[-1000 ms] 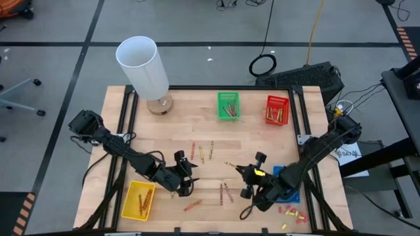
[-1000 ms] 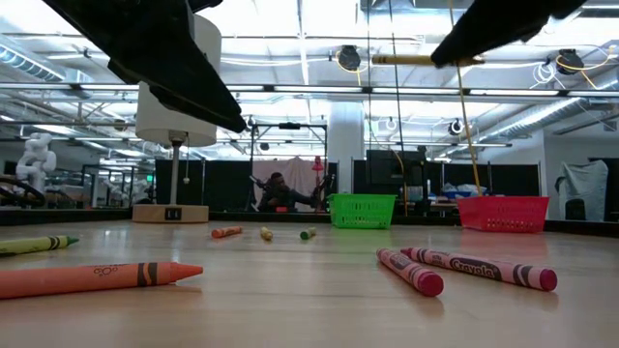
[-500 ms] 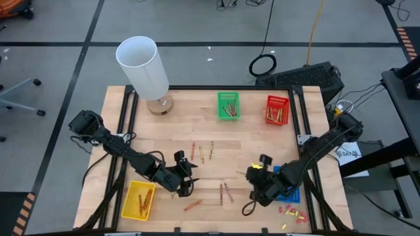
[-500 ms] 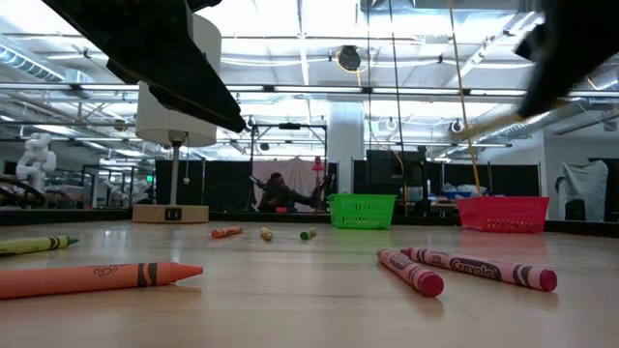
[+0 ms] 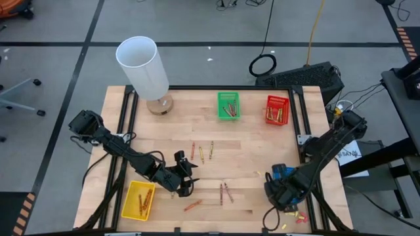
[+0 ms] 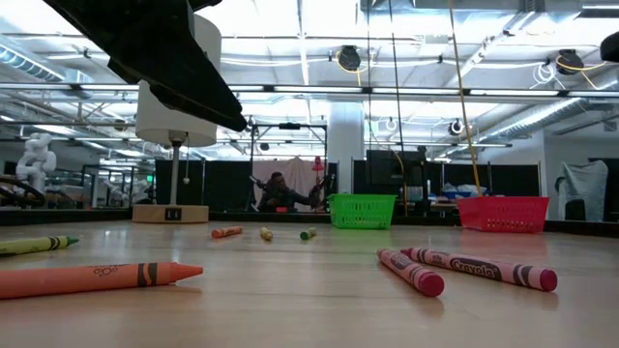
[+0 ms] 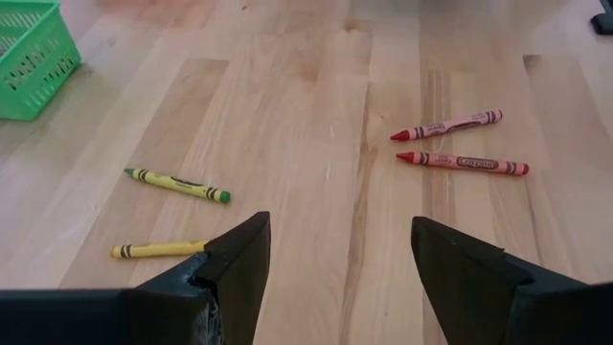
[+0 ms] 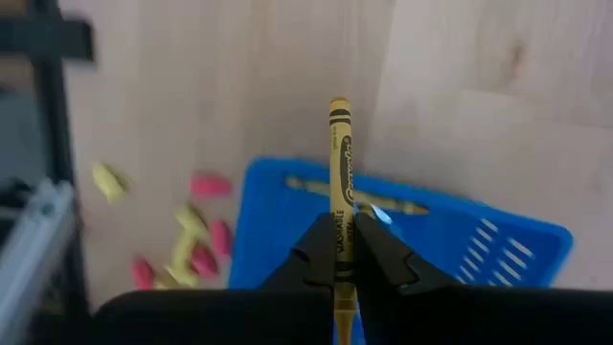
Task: Sort crayons
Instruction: Put the yellow crayon into the blue bin
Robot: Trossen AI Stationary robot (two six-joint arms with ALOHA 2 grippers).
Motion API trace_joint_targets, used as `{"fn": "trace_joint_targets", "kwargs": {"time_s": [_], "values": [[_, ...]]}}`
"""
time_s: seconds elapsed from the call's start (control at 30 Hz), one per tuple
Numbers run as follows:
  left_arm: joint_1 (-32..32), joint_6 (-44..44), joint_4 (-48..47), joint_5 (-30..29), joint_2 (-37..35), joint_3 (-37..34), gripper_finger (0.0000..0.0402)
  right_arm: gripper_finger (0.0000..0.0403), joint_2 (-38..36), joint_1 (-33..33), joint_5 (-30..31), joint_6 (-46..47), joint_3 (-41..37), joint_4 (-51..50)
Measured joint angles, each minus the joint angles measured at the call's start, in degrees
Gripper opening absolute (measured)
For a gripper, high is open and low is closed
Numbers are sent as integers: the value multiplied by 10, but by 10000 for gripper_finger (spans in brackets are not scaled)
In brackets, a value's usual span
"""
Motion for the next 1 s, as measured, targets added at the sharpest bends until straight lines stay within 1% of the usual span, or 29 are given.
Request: {"fn": "trace_joint_targets", "kwargs": {"time_s": [0.17, 0.47, 0.6, 0.73, 0.8, 0.93, 1.0], "values": [[0, 4, 0, 0, 0, 0, 251, 2, -13, 12, -2, -44, 0, -36], [0, 4, 0, 0, 0, 0, 251, 2, -47, 12, -21, -54, 0, -81], [0, 4, 0, 0, 0, 0, 251, 2, -46, 19, -47, -155, -2, -119], [0, 4, 0, 0, 0, 0, 251, 2, -45, 29, -46, -247, -18, -105], [0, 4, 0, 0, 0, 0, 251, 2, -44, 32, -46, -273, -31, -92], [0, 4, 0, 0, 0, 0, 251, 2, -40, 35, -43, -267, -47, -81], [0, 4, 0, 0, 0, 0, 251, 5, -40, 35, -28, -254, -52, -74]]}}
